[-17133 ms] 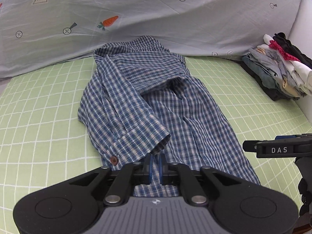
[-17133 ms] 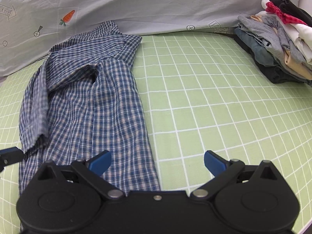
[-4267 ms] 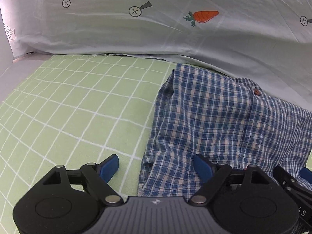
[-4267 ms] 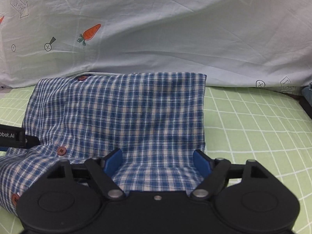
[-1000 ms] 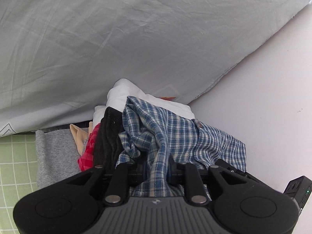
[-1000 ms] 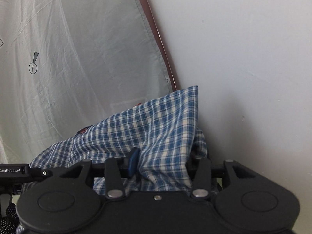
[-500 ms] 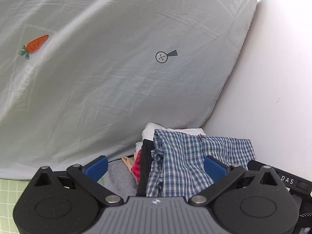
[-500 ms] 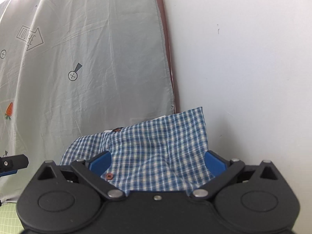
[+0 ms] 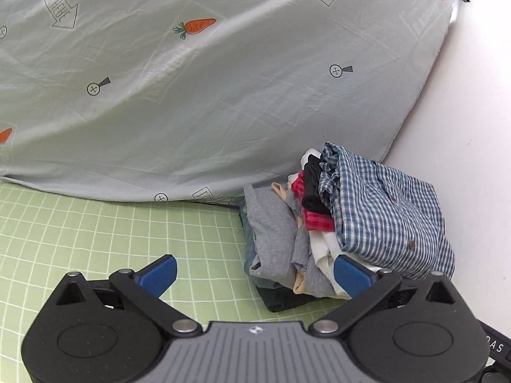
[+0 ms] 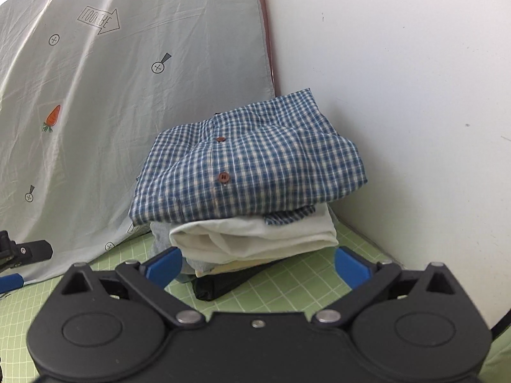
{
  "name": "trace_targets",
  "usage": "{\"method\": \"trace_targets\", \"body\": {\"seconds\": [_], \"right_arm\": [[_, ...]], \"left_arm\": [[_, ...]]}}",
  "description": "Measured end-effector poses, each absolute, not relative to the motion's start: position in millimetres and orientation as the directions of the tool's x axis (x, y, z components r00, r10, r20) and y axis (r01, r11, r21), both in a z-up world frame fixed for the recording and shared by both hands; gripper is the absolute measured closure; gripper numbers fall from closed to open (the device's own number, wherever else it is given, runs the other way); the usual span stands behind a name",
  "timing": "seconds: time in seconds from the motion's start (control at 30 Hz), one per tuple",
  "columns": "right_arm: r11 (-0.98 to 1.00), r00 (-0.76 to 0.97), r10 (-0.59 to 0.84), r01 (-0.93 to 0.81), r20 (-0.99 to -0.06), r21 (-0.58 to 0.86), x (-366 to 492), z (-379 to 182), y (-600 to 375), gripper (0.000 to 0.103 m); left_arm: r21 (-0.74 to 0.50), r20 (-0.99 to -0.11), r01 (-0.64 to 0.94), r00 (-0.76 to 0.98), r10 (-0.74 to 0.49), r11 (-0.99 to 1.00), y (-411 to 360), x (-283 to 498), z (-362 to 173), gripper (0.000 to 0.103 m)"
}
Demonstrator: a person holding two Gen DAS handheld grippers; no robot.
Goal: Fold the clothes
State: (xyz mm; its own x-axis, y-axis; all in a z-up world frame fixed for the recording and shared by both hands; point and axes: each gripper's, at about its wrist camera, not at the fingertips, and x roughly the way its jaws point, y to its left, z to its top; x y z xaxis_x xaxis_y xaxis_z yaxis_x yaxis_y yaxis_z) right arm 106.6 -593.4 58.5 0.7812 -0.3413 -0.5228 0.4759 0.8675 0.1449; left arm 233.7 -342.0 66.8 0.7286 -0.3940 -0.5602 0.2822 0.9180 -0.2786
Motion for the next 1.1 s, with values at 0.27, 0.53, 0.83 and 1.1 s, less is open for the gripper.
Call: {"method": "trace_targets", "body": {"seconds": [0.27,0.53,0.83,1.1], "right_arm": [[0.853,0.738,-0.375,0.512,-0.561,0.105,42,43,-543,0.0],[0.861,0.712,-0.373,0.505,-0.594,0.065,0,31,-510,0.0],[0.87,0.693,-0.377,0.493,-0.615,0.023,-21,24,-499,0.0],[0.866,0.691,-0.392,0.499,-0.607,0.008,-26,26,-494,0.0]], "left_arm": [[-0.123,-0.521,0.269,0.802,-0.293,0.955,-318,170,63,0.0],[0.001,-0.523,0.369,0.793,-0.314,0.929,-317,121,55,0.0],[0.01,-0.577,0.407,0.749,-0.327,0.914,-319,95,40,0.0],[0.03,-0.577,0.421,0.748,-0.328,0.907,-317,87,40,0.0]]}}
